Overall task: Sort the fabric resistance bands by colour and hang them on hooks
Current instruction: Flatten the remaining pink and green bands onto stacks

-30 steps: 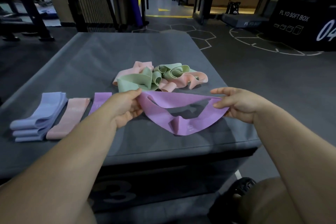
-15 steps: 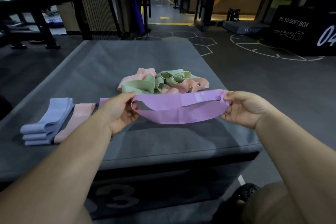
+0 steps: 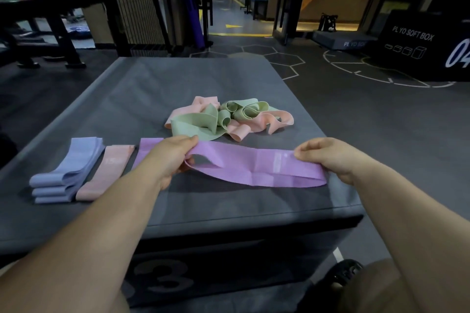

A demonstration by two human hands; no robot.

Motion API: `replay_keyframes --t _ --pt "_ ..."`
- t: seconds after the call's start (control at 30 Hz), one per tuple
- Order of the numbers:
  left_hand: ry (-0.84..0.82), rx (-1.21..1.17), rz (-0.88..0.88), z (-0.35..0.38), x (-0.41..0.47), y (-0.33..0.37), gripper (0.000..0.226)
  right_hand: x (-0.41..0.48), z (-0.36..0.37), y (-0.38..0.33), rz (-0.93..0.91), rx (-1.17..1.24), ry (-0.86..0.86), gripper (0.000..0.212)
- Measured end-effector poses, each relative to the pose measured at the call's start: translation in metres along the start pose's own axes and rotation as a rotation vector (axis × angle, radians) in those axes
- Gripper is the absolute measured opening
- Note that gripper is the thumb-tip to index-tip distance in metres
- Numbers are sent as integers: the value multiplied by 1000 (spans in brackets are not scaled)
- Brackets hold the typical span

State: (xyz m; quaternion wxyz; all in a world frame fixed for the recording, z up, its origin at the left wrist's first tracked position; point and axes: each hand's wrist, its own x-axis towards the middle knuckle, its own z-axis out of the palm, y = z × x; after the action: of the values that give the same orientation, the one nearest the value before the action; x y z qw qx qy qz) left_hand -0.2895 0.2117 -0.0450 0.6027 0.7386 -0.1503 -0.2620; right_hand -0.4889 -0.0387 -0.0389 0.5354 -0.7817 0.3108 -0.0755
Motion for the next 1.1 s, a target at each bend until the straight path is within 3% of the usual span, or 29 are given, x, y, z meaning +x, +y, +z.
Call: replay_keyframes --t 0.2,0.27,0.33,0.47,0.57,0.8,0.93,1.1 --pt "-71 269 103 5 -5 -7 25 7 15 -1 -50 -683 133 4" --pt "-78 324 113 8 -6 -8 24 7 24 -2 -109 -790 144 29" --pt "-71 388 121 11 -7 -8 25 8 36 -4 -187 -814 137 43" --pt "-87 417 146 14 -8 -8 24 7 67 -14 -289 -777 97 31" --pt "-118 429 161 16 -7 -9 21 9 86 -16 -281 -824 98 42" --pt "-144 437 179 13 -8 -12 18 7 99 -26 -130 -880 118 37" --pt "-147 469 188 14 -9 -11 18 10 90 -28 -106 -647 101 27" --pt "-182 545 210 16 -10 -8 15 8 63 -37 -30 131 160 15"
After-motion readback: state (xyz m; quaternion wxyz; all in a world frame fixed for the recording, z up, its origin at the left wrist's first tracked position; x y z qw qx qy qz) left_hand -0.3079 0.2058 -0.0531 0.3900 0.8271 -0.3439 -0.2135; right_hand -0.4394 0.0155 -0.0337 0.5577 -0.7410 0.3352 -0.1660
